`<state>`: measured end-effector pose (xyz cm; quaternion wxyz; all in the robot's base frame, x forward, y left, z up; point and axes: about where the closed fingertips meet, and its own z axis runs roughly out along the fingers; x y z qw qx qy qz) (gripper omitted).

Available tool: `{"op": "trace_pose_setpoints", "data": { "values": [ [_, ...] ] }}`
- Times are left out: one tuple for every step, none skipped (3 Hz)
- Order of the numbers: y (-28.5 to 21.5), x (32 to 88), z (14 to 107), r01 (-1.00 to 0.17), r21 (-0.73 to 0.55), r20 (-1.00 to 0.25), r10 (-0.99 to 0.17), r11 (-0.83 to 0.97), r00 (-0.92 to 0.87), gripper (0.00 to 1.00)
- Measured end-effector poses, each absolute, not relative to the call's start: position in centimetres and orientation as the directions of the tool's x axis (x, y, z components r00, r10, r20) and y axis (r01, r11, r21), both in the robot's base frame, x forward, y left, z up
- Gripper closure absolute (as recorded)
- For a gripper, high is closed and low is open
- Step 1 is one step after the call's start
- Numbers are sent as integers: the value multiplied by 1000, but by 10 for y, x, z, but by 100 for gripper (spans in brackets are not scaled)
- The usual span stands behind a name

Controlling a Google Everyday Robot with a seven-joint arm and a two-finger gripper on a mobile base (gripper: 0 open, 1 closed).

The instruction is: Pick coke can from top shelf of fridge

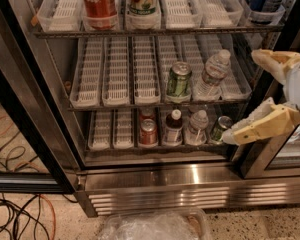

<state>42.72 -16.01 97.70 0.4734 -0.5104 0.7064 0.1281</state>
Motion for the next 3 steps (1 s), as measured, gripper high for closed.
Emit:
{"op": "trace_pose_setpoints", "data": {
  "values": [
    [-150,424,995,-838,-283,-844,-536,467,-14,0],
    [-149,424,995,-838,-283,-844,-536,467,-14,0],
    [-145,427,997,-817,-268,-868,-496,510,-24,0]
  ]
}}
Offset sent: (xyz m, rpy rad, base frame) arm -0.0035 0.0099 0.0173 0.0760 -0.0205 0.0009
